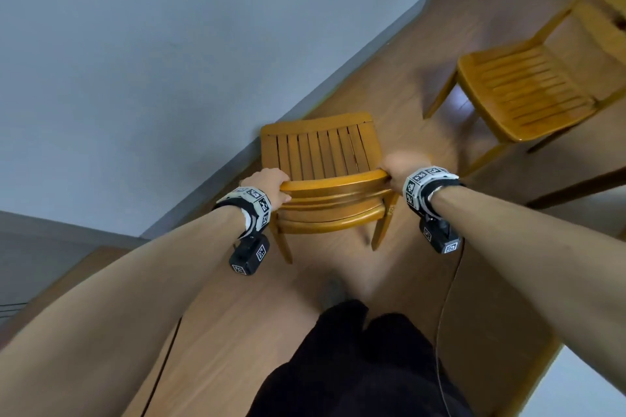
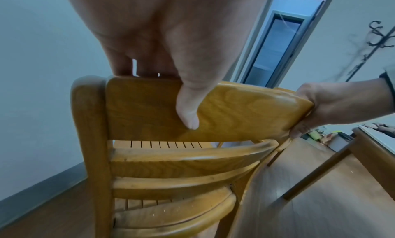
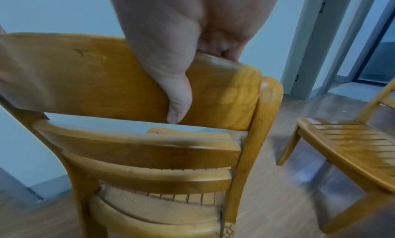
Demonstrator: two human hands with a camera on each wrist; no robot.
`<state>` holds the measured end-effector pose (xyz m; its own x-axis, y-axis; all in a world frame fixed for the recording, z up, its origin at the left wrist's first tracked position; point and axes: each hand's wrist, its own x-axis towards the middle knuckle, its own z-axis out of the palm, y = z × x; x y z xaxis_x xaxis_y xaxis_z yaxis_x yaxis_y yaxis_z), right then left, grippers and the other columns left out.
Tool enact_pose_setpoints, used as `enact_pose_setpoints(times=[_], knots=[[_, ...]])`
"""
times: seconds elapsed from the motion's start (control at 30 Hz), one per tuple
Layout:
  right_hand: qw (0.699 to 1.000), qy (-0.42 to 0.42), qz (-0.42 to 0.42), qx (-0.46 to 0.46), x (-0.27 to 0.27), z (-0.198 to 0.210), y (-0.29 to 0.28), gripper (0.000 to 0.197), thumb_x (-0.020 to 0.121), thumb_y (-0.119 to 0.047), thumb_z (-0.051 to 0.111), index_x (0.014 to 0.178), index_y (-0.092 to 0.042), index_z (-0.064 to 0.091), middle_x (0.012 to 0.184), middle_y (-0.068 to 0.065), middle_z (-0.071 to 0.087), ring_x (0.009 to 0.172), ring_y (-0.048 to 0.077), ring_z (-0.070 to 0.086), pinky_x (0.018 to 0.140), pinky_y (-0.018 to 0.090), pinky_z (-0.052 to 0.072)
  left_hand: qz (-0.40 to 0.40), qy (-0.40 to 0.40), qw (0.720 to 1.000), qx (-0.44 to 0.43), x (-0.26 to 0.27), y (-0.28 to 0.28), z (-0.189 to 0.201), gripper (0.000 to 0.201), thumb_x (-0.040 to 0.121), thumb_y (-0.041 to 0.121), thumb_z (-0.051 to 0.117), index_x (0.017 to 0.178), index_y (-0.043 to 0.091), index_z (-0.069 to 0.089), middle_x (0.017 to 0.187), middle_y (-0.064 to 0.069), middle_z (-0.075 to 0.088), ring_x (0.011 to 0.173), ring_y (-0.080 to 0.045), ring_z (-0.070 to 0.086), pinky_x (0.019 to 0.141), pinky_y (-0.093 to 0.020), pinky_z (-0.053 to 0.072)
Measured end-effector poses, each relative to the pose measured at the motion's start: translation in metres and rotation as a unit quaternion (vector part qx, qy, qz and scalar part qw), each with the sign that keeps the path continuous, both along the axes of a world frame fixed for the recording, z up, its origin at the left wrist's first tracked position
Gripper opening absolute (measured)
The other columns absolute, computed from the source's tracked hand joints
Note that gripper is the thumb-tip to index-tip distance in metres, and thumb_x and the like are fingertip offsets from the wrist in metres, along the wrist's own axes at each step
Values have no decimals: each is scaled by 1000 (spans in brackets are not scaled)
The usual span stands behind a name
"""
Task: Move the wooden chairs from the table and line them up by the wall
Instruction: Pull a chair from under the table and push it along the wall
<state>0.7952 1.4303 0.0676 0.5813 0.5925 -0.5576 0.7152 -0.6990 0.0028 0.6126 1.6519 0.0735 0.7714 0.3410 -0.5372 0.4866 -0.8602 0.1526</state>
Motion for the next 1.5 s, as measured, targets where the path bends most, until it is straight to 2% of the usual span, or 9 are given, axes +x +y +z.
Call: enact_pose_setpoints(times=[0.27, 0.4, 0.53, 0.77, 0.9, 1.13, 1.3, 1.4, 1.5], knots=[[997, -1, 72, -17, 93, -27, 17, 19, 94, -15, 57, 89, -32, 64, 78, -8, 59, 78, 20, 61, 68, 33, 47, 56, 7, 998, 4, 59, -15, -28, 29, 95, 34, 62, 123, 29, 64, 115, 3, 66, 105, -23, 62, 78, -32, 45], [992, -3, 129, -12, 148, -28, 38, 18, 92, -18, 59, 78, -30, 59, 77, -7, 61, 74, 18, 63, 70, 36, 56, 122, -4, 992, 6, 97, -18, -34, 17, 92, 31, 64, 108, 31, 69, 103, 4, 69, 92, -22, 64, 77, -34, 52], [980, -3, 198, -2, 198, -34, 58, 14, 93, -20, 60, 85, -31, 63, 79, -7, 62, 74, 18, 63, 61, 32, 49, 190, -19, 982, 11, 133, -23, -36, 10, 90, 22, 64, 94, 28, 70, 88, 5, 68, 80, -20, 63, 70, -33, 53], [968, -26, 251, 16, 246, -43, 82, 17, 92, -18, 57, 86, -32, 66, 80, -6, 63, 72, 21, 60, 57, 30, 42, 256, -24, 966, 17, 170, -27, -50, 11, 90, 18, 62, 87, 26, 70, 80, 6, 66, 76, -20, 63, 61, -29, 46], [962, -37, 268, 33, 262, -49, 96, 22, 92, -16, 54, 89, -34, 68, 77, -7, 62, 72, 20, 59, 55, 29, 42, 281, -31, 959, 21, 185, -22, -57, 11, 89, 18, 62, 88, 24, 72, 80, 6, 67, 79, -21, 65, 67, -32, 53], [965, -51, 253, 44, 297, -49, 106, 21, 94, -19, 57, 91, -35, 70, 74, -7, 63, 73, 20, 61, 64, 34, 57, 283, -29, 959, 5, 220, -25, -60, 21, 87, 16, 61, 100, 28, 74, 83, 7, 68, 77, -19, 64, 68, -31, 54], [957, -49, 283, 32, 305, -64, 83, 23, 95, -20, 57, 106, -37, 69, 86, -5, 67, 80, 20, 63, 64, 30, 48, 287, 18, 957, -29, 227, -47, -77, 27, 83, 18, 65, 103, 35, 71, 88, 7, 67, 85, -23, 66, 69, -33, 54], [951, -44, 305, 28, 301, -76, 62, 32, 94, -14, 56, 114, -37, 66, 102, -5, 70, 95, 23, 64, 72, 30, 47, 285, 34, 958, -21, 220, -67, -92, 32, 86, 18, 61, 111, 36, 69, 99, 4, 69, 92, -26, 66, 67, -31, 48], [947, -49, 315, 50, 299, -85, 57, 35, 93, -12, 56, 119, -34, 67, 111, -4, 70, 103, 24, 63, 85, 33, 48, 295, 27, 955, -11, 214, -75, -94, 26, 88, 16, 61, 108, 29, 71, 94, 4, 68, 86, -24, 64, 65, -29, 47]])
